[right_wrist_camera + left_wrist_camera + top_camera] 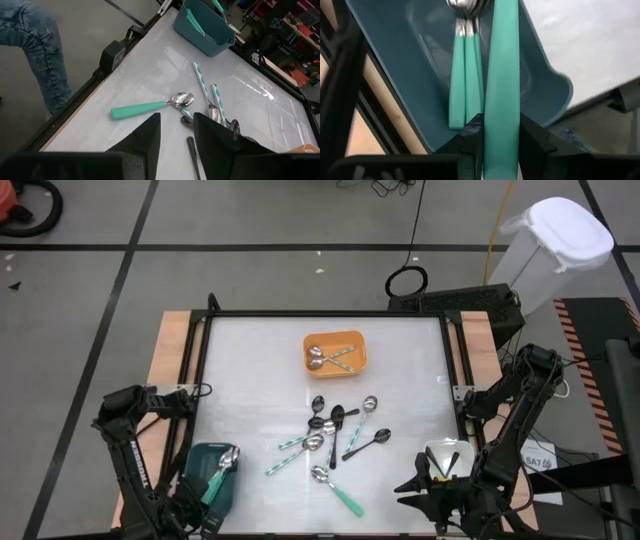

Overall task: Sort silverware by color (type)
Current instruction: Put the green spoon into the blue bin

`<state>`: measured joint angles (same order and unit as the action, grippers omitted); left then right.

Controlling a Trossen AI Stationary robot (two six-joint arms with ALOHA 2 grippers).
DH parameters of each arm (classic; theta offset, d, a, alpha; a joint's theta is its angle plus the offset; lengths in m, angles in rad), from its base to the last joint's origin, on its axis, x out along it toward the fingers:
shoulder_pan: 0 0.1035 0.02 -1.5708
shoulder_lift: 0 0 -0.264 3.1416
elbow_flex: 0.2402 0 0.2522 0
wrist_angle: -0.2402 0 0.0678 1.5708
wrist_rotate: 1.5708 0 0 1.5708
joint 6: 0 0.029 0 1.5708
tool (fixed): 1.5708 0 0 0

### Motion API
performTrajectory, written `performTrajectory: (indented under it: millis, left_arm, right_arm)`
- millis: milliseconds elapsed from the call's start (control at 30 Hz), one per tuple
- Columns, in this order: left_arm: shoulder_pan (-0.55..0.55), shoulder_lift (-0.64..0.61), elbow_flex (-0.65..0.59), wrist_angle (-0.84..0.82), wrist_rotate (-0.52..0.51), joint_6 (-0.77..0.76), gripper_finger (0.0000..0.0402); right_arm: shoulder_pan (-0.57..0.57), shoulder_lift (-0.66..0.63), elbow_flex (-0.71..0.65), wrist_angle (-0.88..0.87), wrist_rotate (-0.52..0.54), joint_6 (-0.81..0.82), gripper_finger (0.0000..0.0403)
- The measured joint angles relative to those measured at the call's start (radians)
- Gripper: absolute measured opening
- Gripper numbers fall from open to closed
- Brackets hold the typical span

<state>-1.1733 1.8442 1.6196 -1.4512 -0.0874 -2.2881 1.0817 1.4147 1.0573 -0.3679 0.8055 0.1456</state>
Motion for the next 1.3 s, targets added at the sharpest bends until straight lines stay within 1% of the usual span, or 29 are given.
performTrajectory:
  millis: [100,233,367,500,633,933,1300]
  left_arm:
    - [0.000,0.000,0.000,0.024,0.017,-0.002,0.0082]
    - [0.001,0.000,0.000,-0.002,0.069,-0.009,0.0082]
    - [0.017,0.000,0.000,-0.016,0.091,-0.009,0.0082]
    - [0.044,0.000,0.000,-0.014,0.100,0.001,0.0082]
    - [0.061,0.000,0.000,-0.017,0.146,0.007,0.0082]
    - [0.051,0.001,0.000,-0.015,0.218,0.031,0.0082]
    - [0.046,0.002,0.000,-0.013,0.222,0.047,0.0082]
  right_arm:
    - [0.000,0.000,0.000,0.000,0.000,0.009,0.0109]
    - [0.000,0.000,0.000,0.000,0.000,0.011,0.0109]
    - [0.000,0.000,0.000,0.000,-0.004,0.011,0.0109]
    - [0.000,0.000,0.000,0.000,-0.044,0.011,0.0109]
    - [0.000,0.000,0.000,0.001,-0.052,0.011,0.0109]
    - [0.000,0.000,0.000,0.001,-0.052,0.010,0.0109]
    - [0.000,0.000,0.000,0.001,-0.052,0.000,0.0109]
